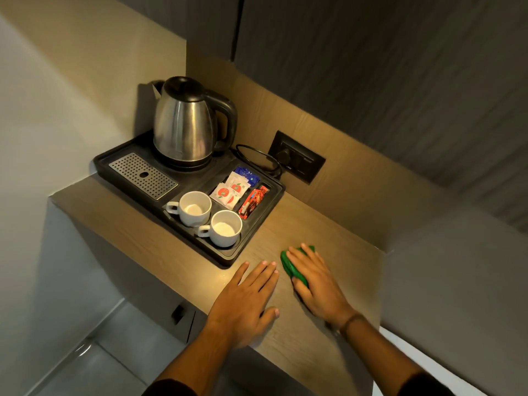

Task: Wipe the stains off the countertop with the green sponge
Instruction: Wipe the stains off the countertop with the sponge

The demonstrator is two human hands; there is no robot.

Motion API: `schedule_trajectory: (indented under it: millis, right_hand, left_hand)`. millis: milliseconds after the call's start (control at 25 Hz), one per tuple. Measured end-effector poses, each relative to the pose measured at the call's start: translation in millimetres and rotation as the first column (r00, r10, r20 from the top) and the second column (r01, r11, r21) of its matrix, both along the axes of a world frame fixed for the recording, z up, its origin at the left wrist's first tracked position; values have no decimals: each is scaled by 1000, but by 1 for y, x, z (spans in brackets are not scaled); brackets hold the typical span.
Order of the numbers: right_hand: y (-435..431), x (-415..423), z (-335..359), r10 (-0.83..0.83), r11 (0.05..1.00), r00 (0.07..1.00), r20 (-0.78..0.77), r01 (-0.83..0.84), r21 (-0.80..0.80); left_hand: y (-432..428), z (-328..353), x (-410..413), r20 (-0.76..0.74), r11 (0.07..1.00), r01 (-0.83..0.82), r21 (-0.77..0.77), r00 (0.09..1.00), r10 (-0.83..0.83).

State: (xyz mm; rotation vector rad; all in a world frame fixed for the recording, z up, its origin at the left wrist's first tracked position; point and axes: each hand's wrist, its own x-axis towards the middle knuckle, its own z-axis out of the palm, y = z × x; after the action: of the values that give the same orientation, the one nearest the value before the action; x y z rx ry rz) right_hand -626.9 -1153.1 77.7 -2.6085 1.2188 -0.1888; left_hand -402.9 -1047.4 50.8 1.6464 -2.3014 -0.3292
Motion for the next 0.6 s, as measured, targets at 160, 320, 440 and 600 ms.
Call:
schedule_trajectory:
  millis: [160, 320, 440, 600]
  right_hand:
    - [14, -66, 5, -241, 971, 969, 55, 240, 21]
    - [2, -12, 20, -463, 886, 885, 53, 463, 12]
    - [69, -7, -2, -298, 955, 954, 28, 298, 13]
    - [79, -37, 4, -423, 906, 906, 27, 423, 0]
  left_hand:
    - [-1, -5, 1, -4, 1000, 18, 19, 1000, -18]
    - [-2, -4, 2, 16, 1000, 21, 21, 1000, -21]
    - [-2, -2, 1, 18, 1000, 22, 17, 1000, -22]
    - [-1, 0, 2, 44, 999, 30, 36, 999, -32]
